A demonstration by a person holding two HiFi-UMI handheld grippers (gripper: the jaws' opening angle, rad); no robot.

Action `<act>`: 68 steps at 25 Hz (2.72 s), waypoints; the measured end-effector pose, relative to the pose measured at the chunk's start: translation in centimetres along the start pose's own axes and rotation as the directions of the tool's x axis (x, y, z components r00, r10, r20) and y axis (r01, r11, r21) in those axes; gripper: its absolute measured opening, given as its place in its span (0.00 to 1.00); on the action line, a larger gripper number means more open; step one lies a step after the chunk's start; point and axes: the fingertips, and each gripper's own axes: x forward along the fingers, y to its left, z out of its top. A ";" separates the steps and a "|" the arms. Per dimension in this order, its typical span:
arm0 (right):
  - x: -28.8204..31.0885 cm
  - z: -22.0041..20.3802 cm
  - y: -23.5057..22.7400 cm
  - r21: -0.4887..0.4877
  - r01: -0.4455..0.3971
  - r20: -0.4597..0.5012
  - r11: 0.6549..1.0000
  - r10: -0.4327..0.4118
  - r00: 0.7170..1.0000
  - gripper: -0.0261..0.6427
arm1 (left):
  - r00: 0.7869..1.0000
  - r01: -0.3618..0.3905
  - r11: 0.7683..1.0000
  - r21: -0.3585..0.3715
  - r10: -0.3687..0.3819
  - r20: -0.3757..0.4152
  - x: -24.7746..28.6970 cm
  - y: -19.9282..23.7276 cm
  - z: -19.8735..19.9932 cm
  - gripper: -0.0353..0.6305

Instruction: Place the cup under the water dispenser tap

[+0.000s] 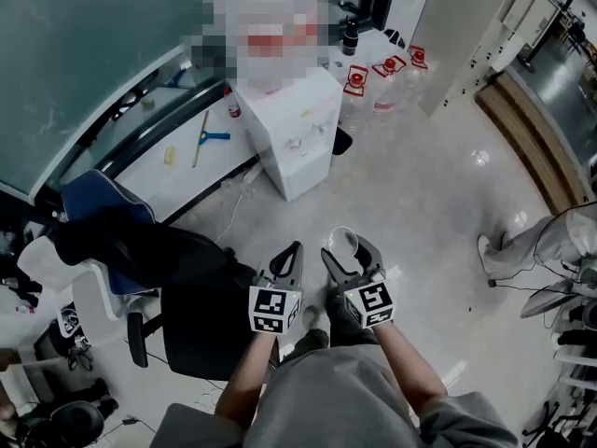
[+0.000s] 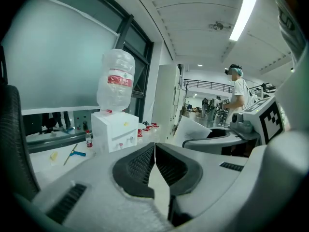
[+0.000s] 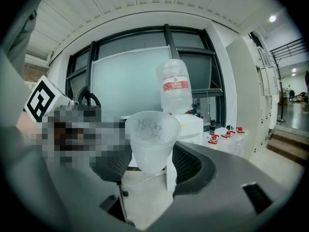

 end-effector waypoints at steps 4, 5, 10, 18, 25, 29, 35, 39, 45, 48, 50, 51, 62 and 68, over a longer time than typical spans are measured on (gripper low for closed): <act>2.3 0.1 -1.3 -0.001 -0.021 -0.005 1.000 0.021 1.000 0.43 | 1.000 -0.015 1.000 -0.001 0.015 -0.001 2.4 1.2 0.5 0.07; 3.0 0.1 -1.8 0.001 -0.026 -0.005 1.000 0.026 1.000 0.43 | 1.000 -0.021 1.000 -0.001 0.021 0.000 3.2 1.6 0.7 0.07; 6.4 0.3 -5.3 0.002 -0.042 -0.011 0.999 0.042 0.999 0.43 | 0.998 -0.056 0.998 -0.005 0.056 -0.001 7.7 3.1 1.5 0.07; 11.6 -0.6 -11.8 0.018 -0.080 -0.046 0.997 0.081 0.996 0.43 | 0.990 -0.140 0.990 -0.031 0.139 -0.028 14.8 5.1 2.2 0.07; 15.6 -1.6 -16.5 -0.033 -0.121 -0.061 0.992 0.119 0.991 0.43 | 0.979 -0.198 0.980 -0.027 0.196 -0.058 19.5 6.4 1.8 0.07; 17.7 -3.1 -18.6 -0.044 -0.119 -0.060 0.992 0.116 0.991 0.42 | 0.975 -0.210 0.977 -0.021 0.208 -0.075 21.6 7.0 0.7 0.07; 22.3 -7.3 -20.0 -0.081 -0.124 -0.077 0.989 0.117 0.990 0.42 | 0.966 -0.238 0.971 -0.008 0.236 -0.105 24.7 9.6 -3.2 0.07; 25.6 -10.6 -20.5 -0.091 -0.125 -0.086 0.988 0.117 0.989 0.42 | 0.963 -0.246 0.969 -0.012 0.243 -0.119 26.7 11.9 -6.1 0.07; 29.5 -14.8 -20.6 -0.087 -0.117 -0.108 0.989 0.107 0.988 0.42 | 0.965 -0.238 0.971 -0.013 0.234 -0.122 28.8 15.0 -9.8 0.07; 31.0 -16.2 -20.6 -0.088 -0.110 -0.118 0.990 0.099 0.988 0.42 | 0.965 -0.232 0.973 -0.009 0.229 -0.131 29.6 16.3 -11.0 0.07; 31.9 -16.9 -20.4 -0.091 -0.105 -0.120 0.990 0.094 0.988 0.42 | 0.965 -0.226 0.974 -0.011 0.222 -0.141 29.9 17.0 -11.8 0.07; 32.4 -17.2 -20.3 -0.092 -0.104 -0.122 0.990 0.092 0.988 0.42 | 0.965 -0.224 0.975 -0.013 0.219 -0.145 30.0 17.3 -12.3 0.07; 37.4 -22.4 -20.7 -0.090 -0.091 -0.144 0.992 0.078 0.987 0.42 | 0.969 -0.198 0.980 -0.012 0.194 -0.155 32.2 20.2 -16.8 0.07; 40.6 -25.8 -20.3 -0.093 -0.105 -0.149 0.990 0.091 0.985 0.42 | 0.971 -0.182 0.983 -0.006 0.178 -0.162 33.5 21.3 -19.3 0.07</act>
